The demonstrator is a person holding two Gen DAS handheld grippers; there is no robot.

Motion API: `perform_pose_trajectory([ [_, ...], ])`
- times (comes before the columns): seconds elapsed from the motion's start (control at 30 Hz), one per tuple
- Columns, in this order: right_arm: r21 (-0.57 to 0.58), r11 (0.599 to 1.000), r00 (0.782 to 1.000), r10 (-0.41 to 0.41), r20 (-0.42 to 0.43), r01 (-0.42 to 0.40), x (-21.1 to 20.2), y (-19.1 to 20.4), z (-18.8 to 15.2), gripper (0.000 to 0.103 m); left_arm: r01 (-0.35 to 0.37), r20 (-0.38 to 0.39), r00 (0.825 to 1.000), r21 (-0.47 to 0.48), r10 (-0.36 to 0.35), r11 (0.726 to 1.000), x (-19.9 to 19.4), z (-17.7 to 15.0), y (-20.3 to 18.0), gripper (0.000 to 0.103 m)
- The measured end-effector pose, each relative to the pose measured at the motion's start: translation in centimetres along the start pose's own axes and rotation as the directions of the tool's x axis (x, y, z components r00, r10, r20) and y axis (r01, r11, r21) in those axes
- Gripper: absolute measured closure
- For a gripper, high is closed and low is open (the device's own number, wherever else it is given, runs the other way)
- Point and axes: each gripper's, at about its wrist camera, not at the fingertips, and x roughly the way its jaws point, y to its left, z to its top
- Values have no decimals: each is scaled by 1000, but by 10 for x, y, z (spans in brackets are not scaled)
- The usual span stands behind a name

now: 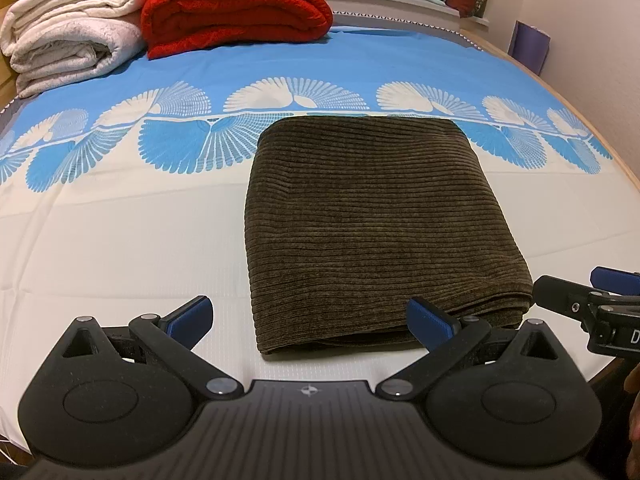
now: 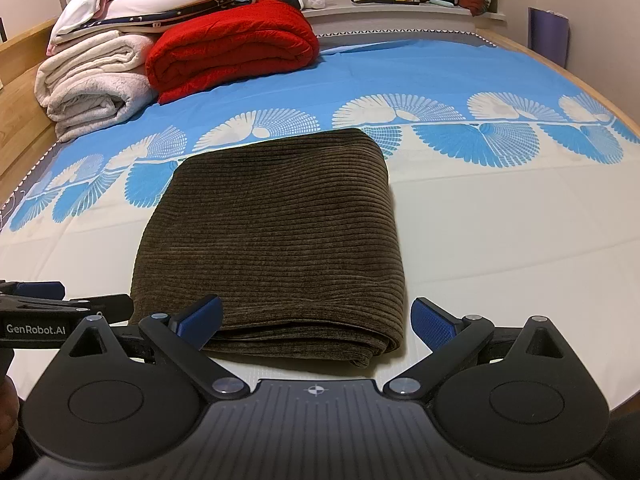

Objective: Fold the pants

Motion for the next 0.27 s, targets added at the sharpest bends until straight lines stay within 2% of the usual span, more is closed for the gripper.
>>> perform_pose_trajectory([
  [0.27,0,1000,1000,0,0,0,0,0,0,3,-11,0,1000,6,11,1000,0,0,1,0],
])
